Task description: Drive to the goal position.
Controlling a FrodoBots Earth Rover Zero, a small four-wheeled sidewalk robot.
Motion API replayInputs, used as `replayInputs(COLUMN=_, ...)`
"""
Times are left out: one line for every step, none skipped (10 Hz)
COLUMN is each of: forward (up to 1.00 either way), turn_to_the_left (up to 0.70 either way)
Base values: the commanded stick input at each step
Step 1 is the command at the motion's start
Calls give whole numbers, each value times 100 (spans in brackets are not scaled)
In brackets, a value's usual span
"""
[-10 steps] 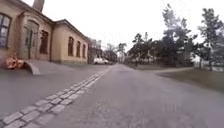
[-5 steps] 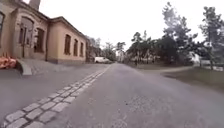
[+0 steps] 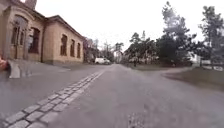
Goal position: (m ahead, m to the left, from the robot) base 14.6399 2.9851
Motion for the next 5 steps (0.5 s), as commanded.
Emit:
replayInputs(forward=100, turn_to_the_left=0)
replayInputs(forward=100, turn_to_the_left=0)
replayInputs(forward=100, turn_to_the_left=0)
replayInputs(forward=100, turn_to_the_left=0)
replayInputs(forward=100, turn_to_the_left=0)
